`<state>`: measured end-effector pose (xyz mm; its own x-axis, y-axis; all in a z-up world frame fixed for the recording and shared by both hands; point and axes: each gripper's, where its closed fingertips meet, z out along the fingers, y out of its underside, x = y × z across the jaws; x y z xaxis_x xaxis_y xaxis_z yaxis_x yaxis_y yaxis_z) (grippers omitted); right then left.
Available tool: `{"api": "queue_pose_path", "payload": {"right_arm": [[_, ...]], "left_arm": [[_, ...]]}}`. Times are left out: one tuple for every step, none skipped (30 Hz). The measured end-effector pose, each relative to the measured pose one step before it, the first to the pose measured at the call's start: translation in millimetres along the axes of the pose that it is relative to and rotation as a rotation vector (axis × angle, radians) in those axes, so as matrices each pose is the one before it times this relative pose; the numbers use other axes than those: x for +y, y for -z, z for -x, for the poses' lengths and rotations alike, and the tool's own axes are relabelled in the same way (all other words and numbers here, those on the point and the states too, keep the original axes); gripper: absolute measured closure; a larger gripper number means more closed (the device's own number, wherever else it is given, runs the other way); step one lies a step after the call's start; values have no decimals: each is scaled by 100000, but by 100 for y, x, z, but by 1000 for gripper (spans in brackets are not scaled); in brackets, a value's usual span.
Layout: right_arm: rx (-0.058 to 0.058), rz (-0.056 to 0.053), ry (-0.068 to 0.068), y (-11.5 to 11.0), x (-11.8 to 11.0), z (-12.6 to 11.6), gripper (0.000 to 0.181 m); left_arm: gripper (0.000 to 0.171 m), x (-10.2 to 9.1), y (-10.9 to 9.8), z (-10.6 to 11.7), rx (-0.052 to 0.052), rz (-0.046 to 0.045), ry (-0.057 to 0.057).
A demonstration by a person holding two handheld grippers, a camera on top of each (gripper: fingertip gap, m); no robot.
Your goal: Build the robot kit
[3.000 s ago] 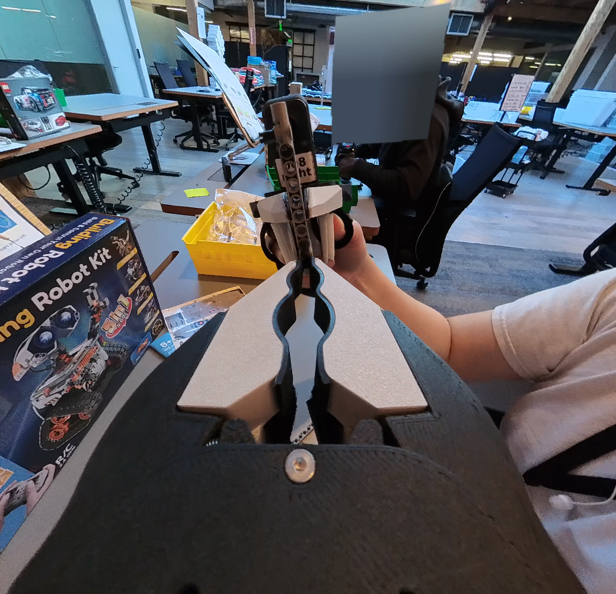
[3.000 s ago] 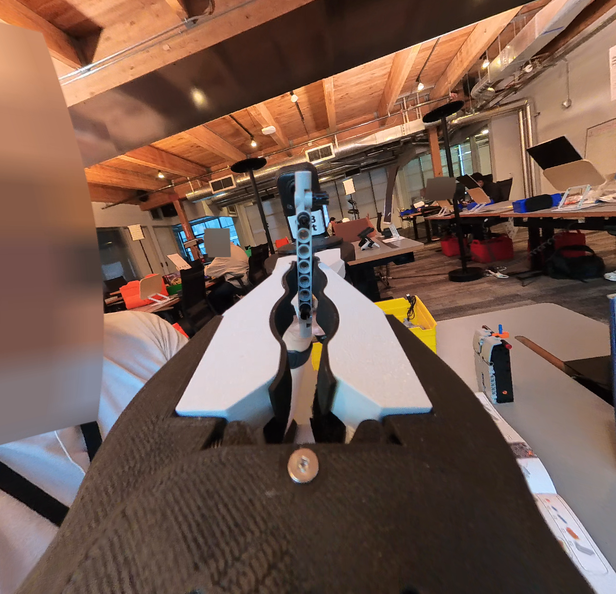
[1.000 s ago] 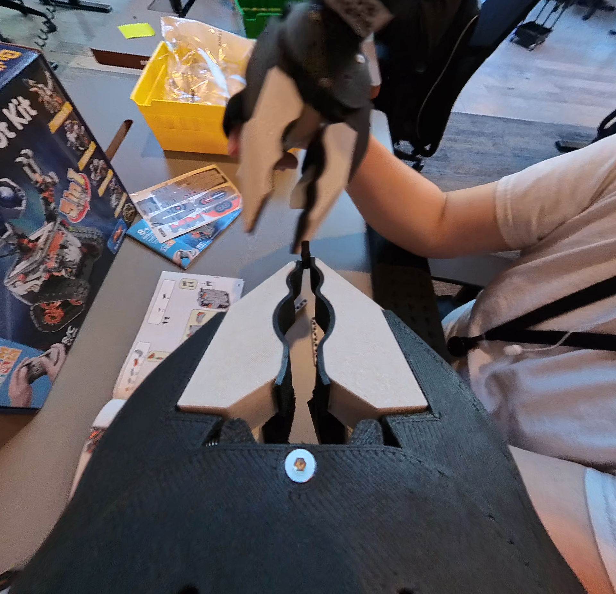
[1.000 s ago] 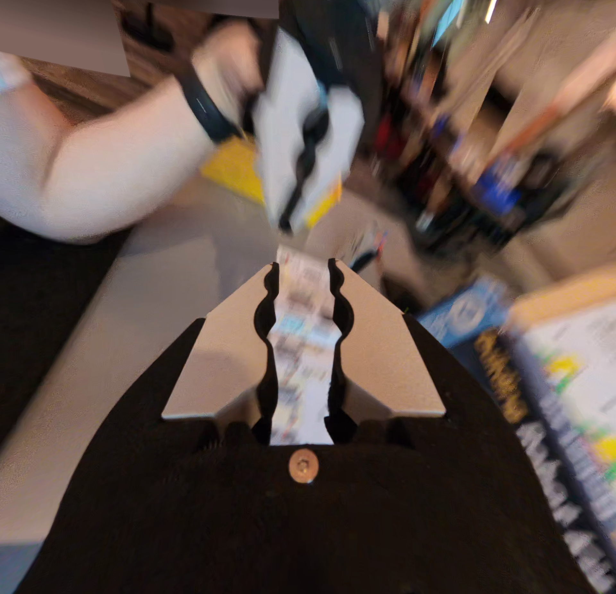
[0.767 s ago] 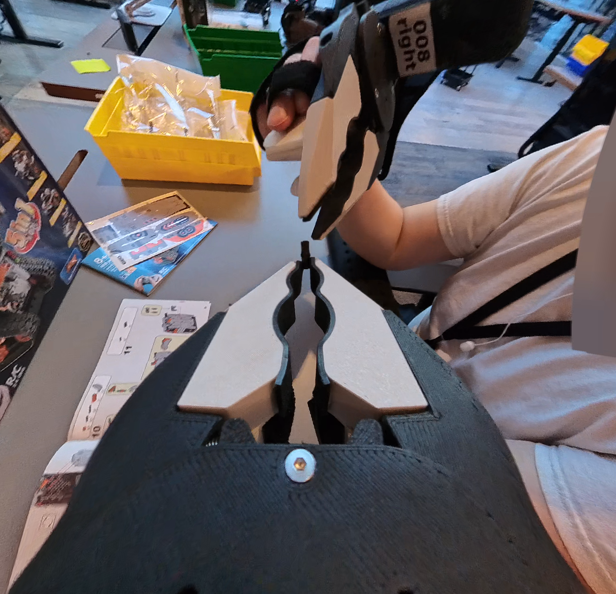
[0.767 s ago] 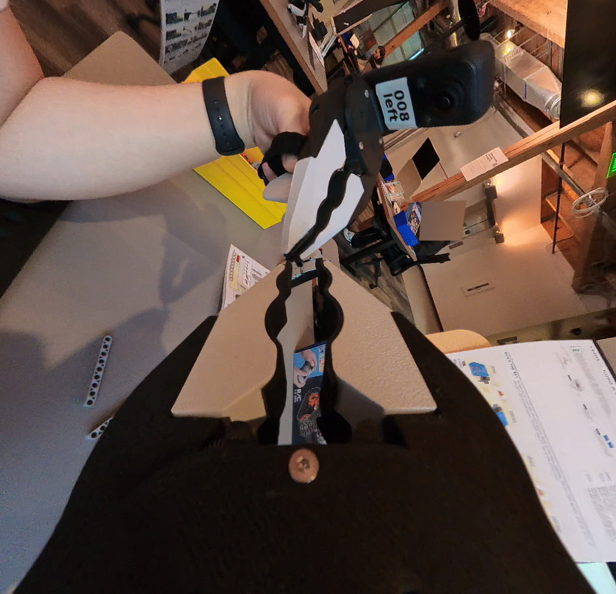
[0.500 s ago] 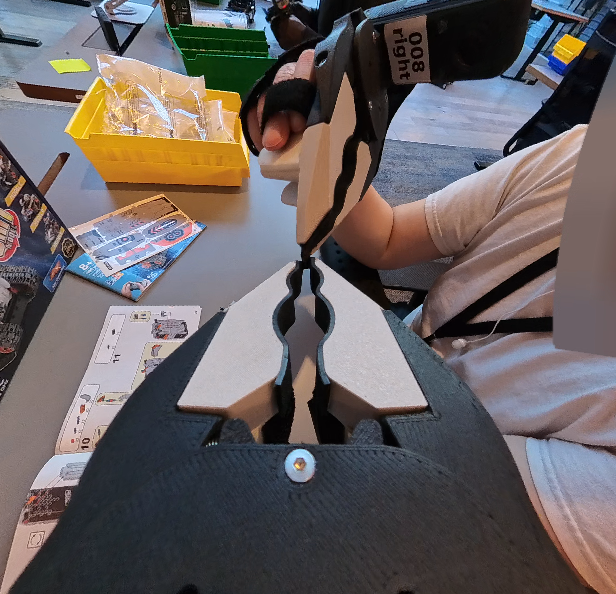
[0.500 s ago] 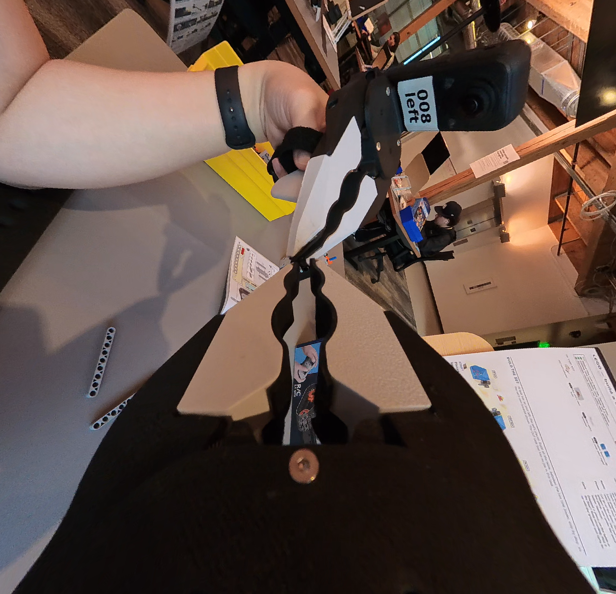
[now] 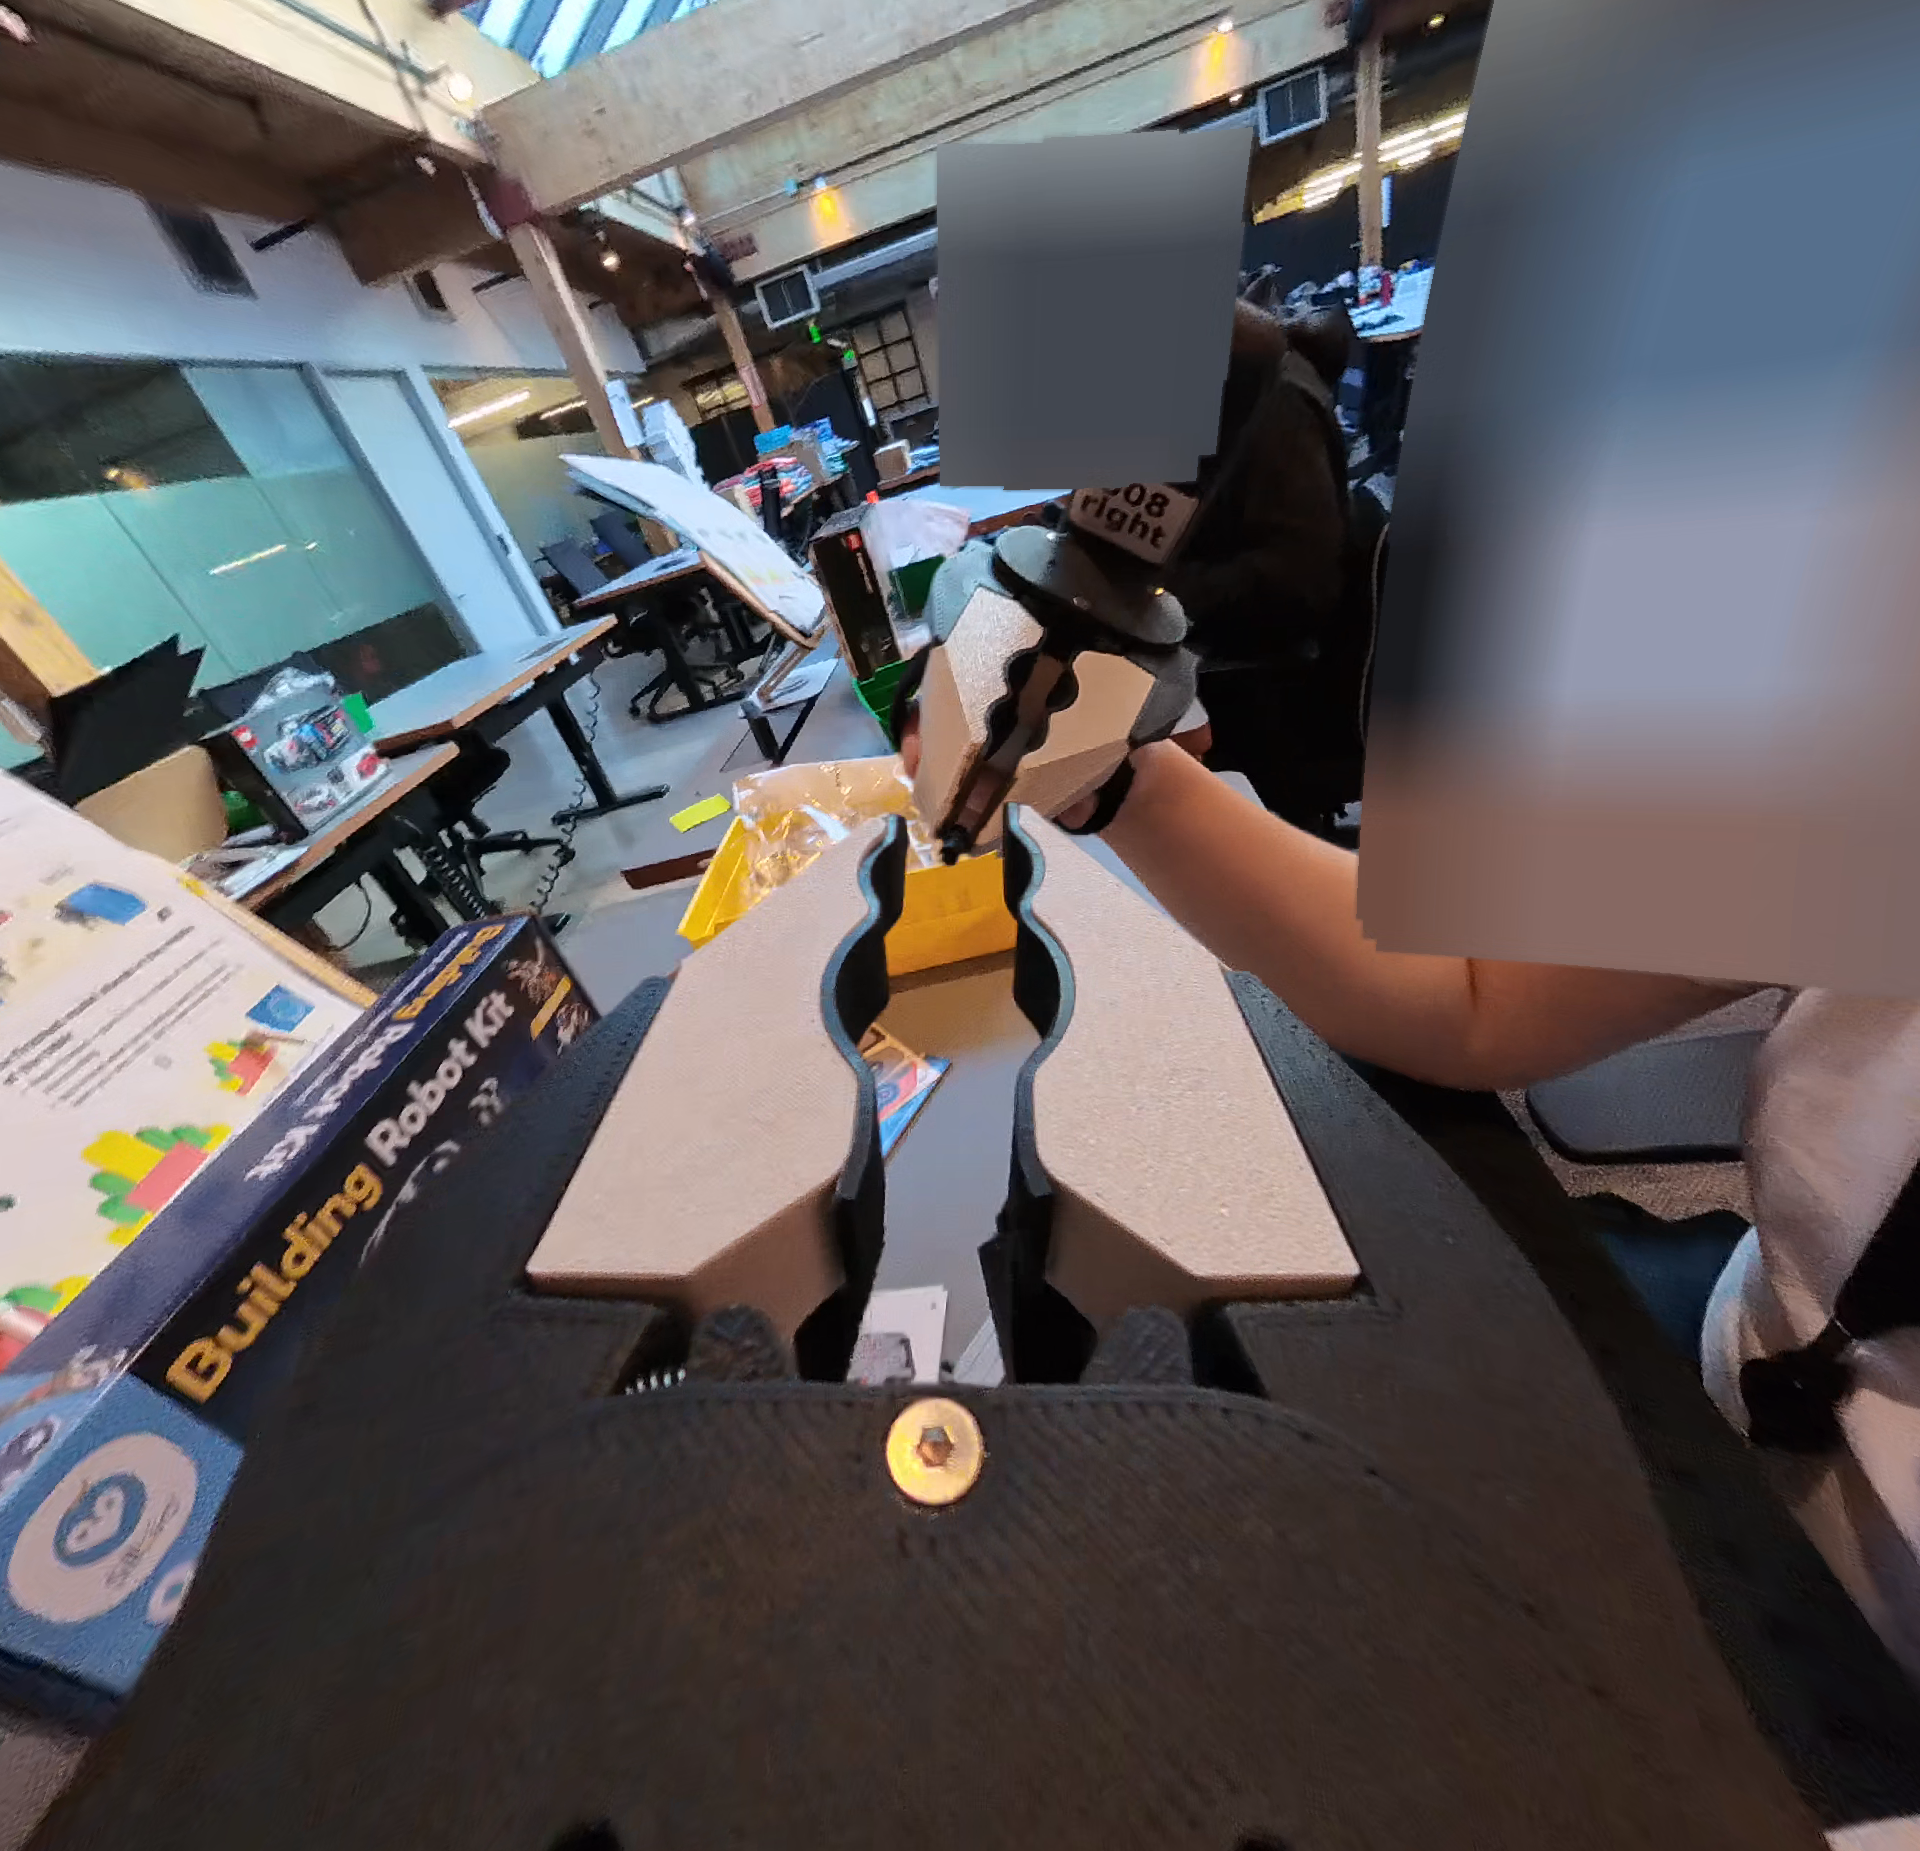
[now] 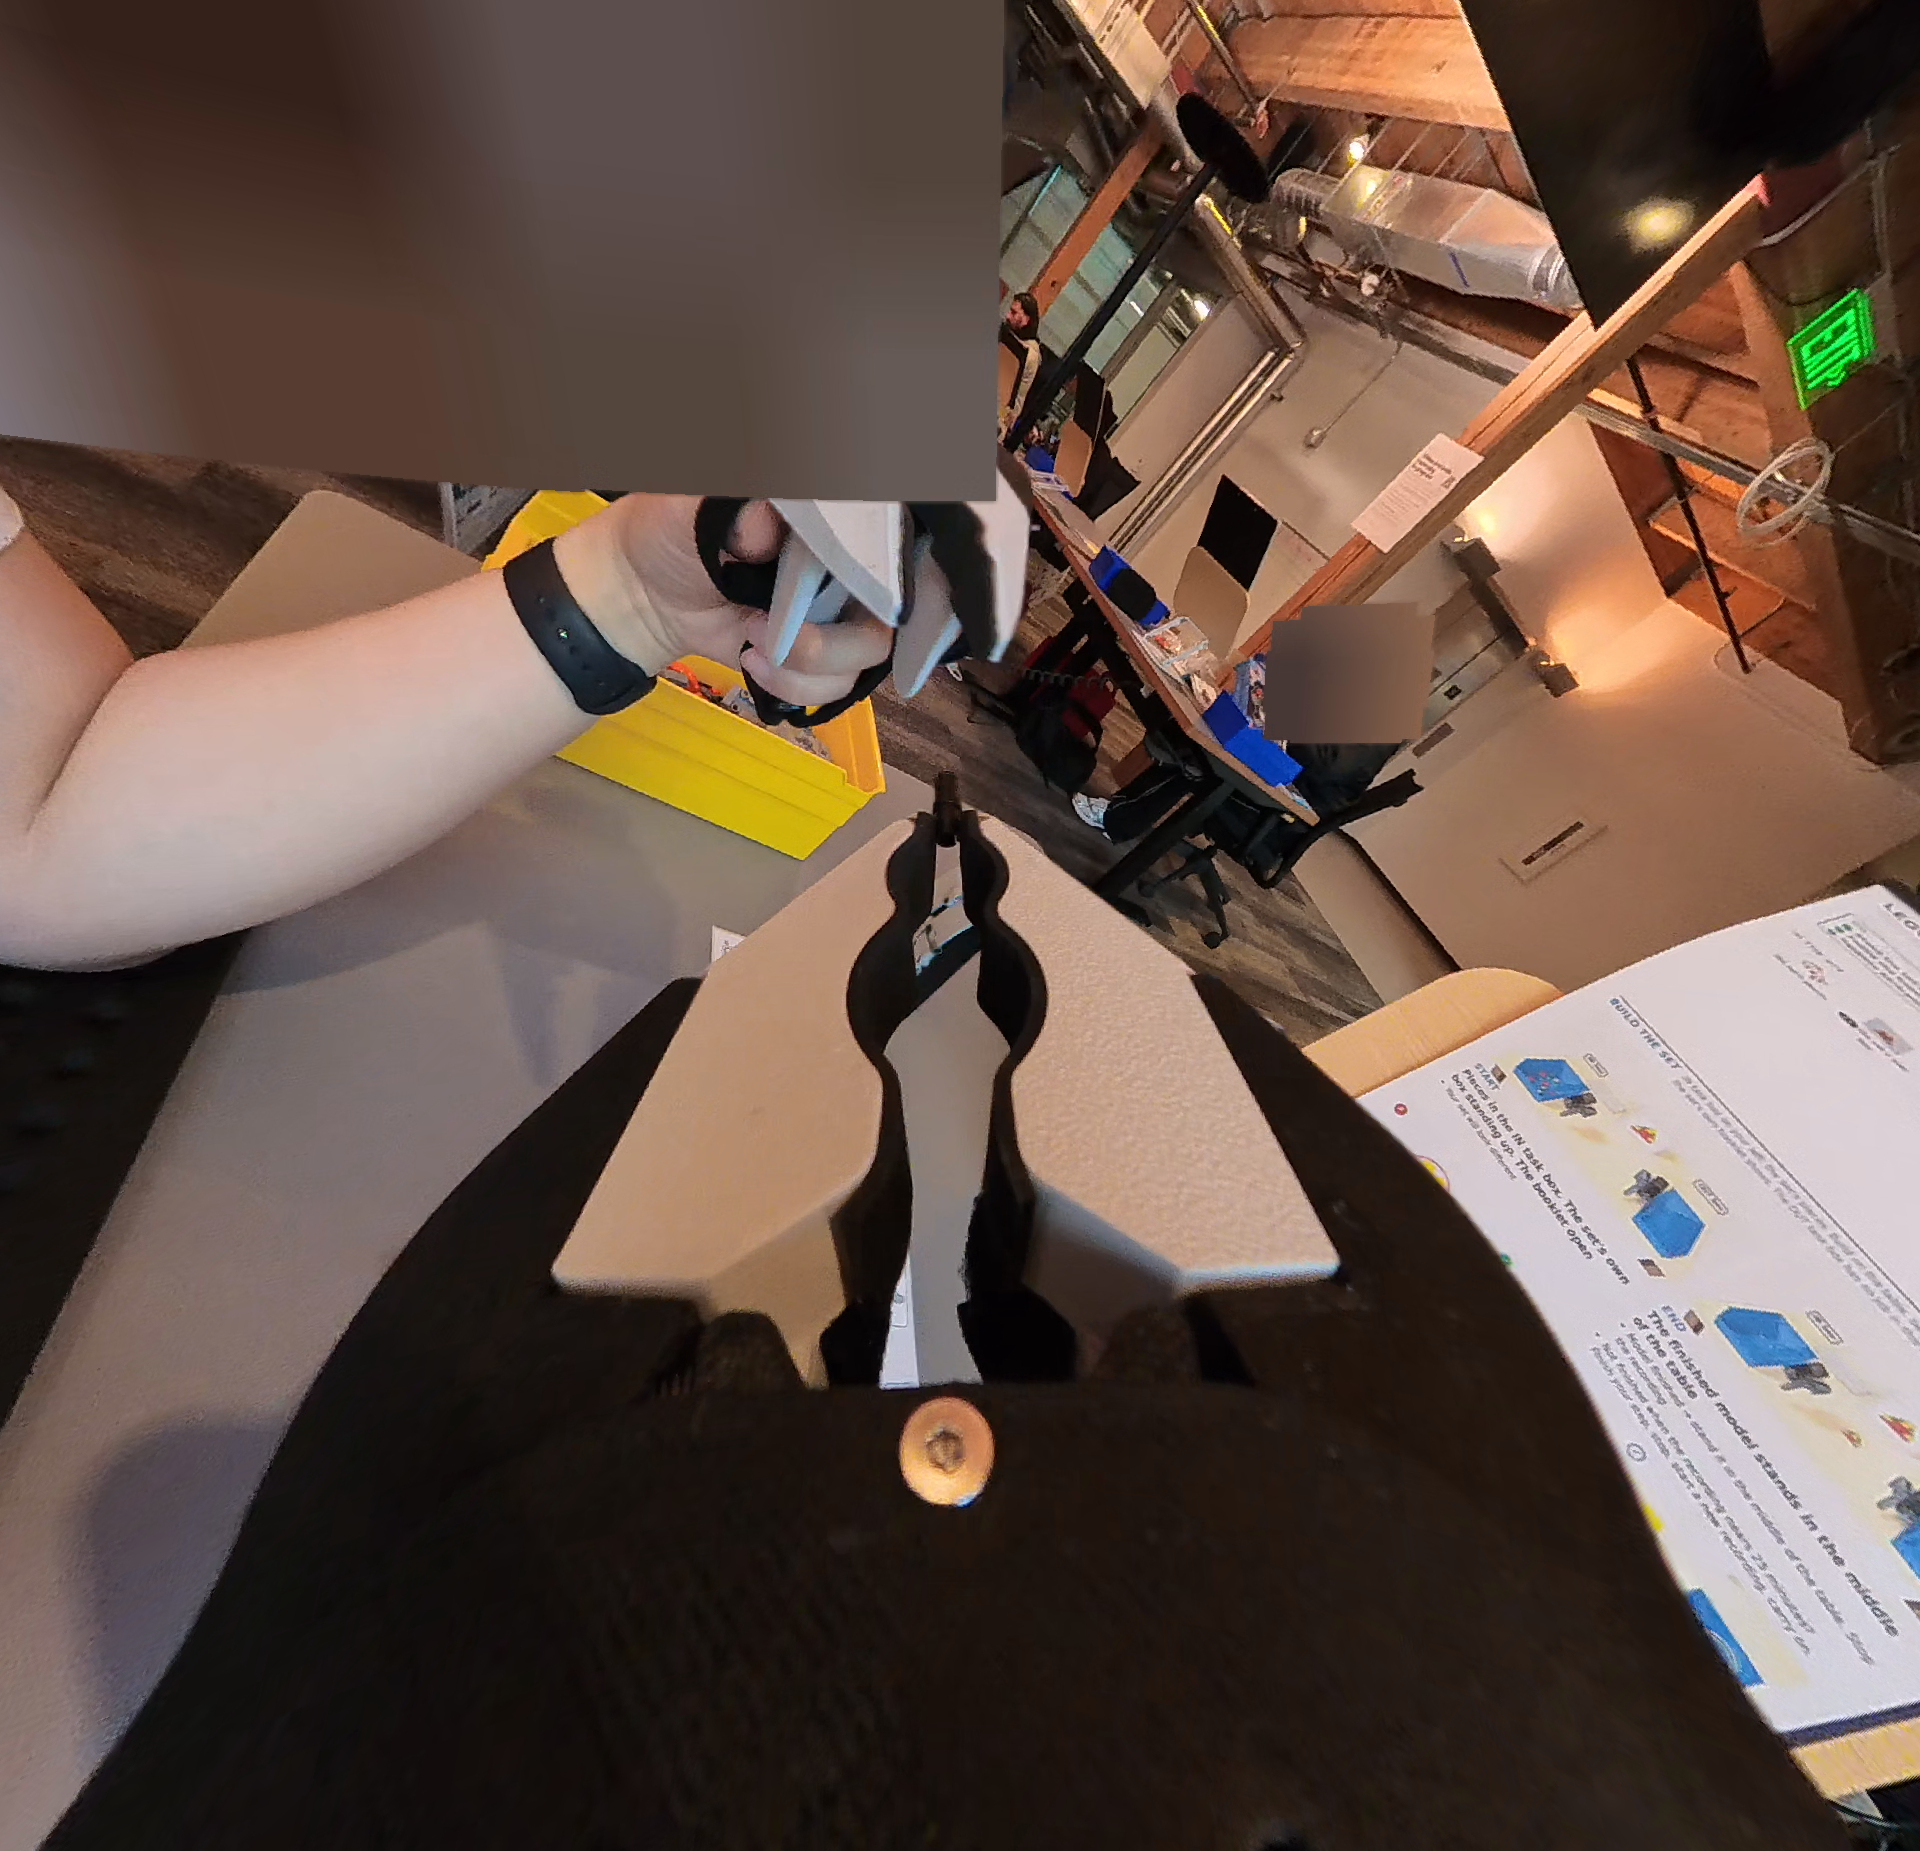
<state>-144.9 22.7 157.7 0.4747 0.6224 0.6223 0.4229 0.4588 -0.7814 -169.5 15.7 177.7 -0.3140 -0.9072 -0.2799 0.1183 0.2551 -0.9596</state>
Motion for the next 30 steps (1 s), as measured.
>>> {"api": "queue_pose_path", "payload": {"right_arm": [[220,305,265,2,-89,34,178],[-32,-239,458,-18,-156,93,178],[-160,-422,285,-14,-172,96,178],[-284,-226,-2,-4,-155,97,178],[-510,-51,-19,16,-126,125,178],[115,84,414,27,-114,48,178],[397,10,606,62,-128,16,178],[-338,-78,302,59,-154,109,178],[-217,-214,132,73,-176,78,178],[-162,6,194,61,-113,71,178],[-43,118,466,32,-53,58,178],[31,14,366,15,-32,27,178],[-47,-13,-57,6,-14,10,178],[-400,0,-184,-13,-7,61,178],[-73,109,-40,-20,16,10,178],[61,67,128,-24,26,-8,178],[-121,-187,156,-17,-29,40,178],[-37,-31,175,-14,-19,25,178],[169,233,42,-20,29,-25,178],[-132,-265,-55,3,-33,20,178],[-208,-684,-183,40,-113,22,178],[-68,-509,-177,46,-84,-4,178],[243,-119,-47,51,-33,-54,178],[230,-172,185,36,-31,-34,178],[-441,-374,40,-1,-72,83,178],[-312,-351,-162,-18,-69,48,178],[-198,132,-40,-57,16,45,178],[-13,382,275,-56,65,25,178],[-18,126,315,-31,36,18,178],[-129,25,-114,-11,21,20,178]], "left_arm": [[160,-204,-255,-468,1996,-741,-1025],[161,-67,-340,-402,1769,-278,-1109],[164,200,-367,-159,542,1376,-1350],[160,324,-371,195,-1794,2258,-1200],[154,264,-315,277,-2359,2047,-1197],[153,112,-230,96,-1236,1123,-1229],[156,-41,-150,-341,1366,-38,-1587],[161,-96,-93,-424,1827,-534,-1892],[164,-15,-84,-249,707,-80,-2008],[165,-23,-38,-74,-295,21,-1620],[166,-54,1,-54,-162,-190,-823],[166,-33,12,-69,234,1,-168],[165,14,3,-63,295,188,-58],[166,39,22,43,-331,285,-304],[166,44,22,-8,55,191,-159],[166,30,27,-7,67,76,-120],[167,26,36,57,-303,22,-225],[167,44,11,2,-54,97,-329],[166,12,42,7,-254,-2,-597],[163,10,43,102,-881,78,-412],[162,40,45,95,-768,161,-300],[162,84,38,-33,109,331,-269],[162,122,32,-85,512,519,-302],[162,107,25,60,-374,506,-317],[162,32,2,98,-638,159,-148],[164,-35,-30,-118,694,-159,-15],[165,-80,-60,-108,628,-367,-164],[165,-81,-54,-58,182,-272,-378],[166,31,-73,-94,376,327,-305],[167,90,-40,-4,-95,656,-285]]}}
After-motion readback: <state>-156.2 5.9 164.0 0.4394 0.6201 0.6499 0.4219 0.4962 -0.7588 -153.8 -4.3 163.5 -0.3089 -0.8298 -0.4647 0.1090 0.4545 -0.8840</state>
